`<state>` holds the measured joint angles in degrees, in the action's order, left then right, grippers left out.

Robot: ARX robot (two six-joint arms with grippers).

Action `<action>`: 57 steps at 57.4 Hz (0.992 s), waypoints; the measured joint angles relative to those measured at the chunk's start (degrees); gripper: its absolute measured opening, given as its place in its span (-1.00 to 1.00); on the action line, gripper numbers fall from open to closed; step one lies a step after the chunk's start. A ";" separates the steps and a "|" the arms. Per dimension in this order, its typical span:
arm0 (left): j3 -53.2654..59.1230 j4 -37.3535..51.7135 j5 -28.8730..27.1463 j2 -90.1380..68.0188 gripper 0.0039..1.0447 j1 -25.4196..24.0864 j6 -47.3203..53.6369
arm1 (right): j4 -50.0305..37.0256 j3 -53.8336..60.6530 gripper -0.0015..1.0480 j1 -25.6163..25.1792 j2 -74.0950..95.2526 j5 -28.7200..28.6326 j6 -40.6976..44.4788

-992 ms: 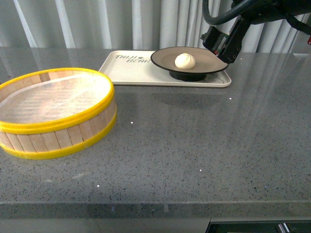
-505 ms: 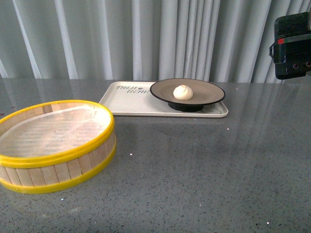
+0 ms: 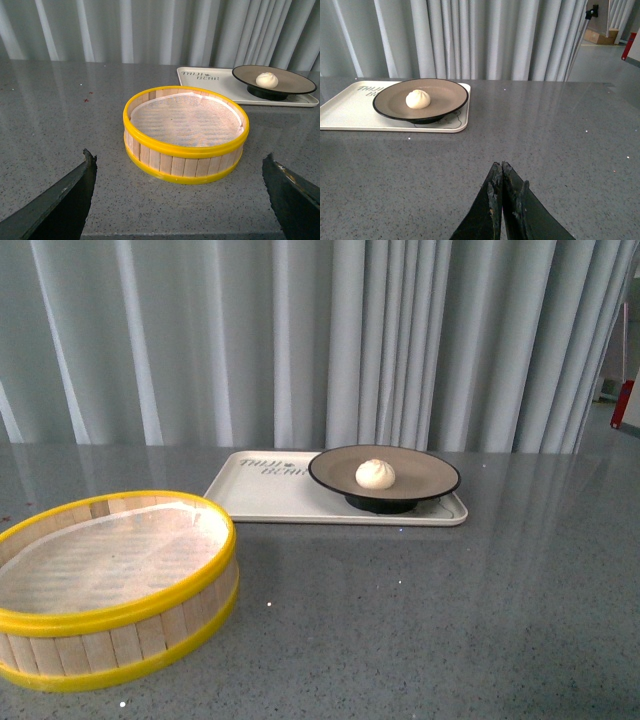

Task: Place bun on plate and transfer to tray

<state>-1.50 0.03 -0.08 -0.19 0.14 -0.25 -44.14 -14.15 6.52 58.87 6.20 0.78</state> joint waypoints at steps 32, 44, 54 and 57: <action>0.00 0.00 0.02 0.00 0.88 0.00 0.00 | 10.82 11.67 -0.96 -6.40 -22.49 -6.10 -0.13; 0.00 0.00 0.02 0.00 0.88 0.00 0.00 | 15.54 13.86 -0.96 -6.40 -29.94 -6.10 -0.15; 0.00 0.00 0.02 0.00 0.88 0.00 0.00 | 21.44 13.86 -0.96 -6.40 -36.11 -6.10 -0.15; 0.00 0.00 0.02 0.00 0.88 0.00 0.00 | 23.06 13.86 -0.96 -6.40 -37.86 -6.10 -0.15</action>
<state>-1.50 0.03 -0.05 -0.19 0.14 -0.25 -21.08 -0.30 0.12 21.02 0.10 0.62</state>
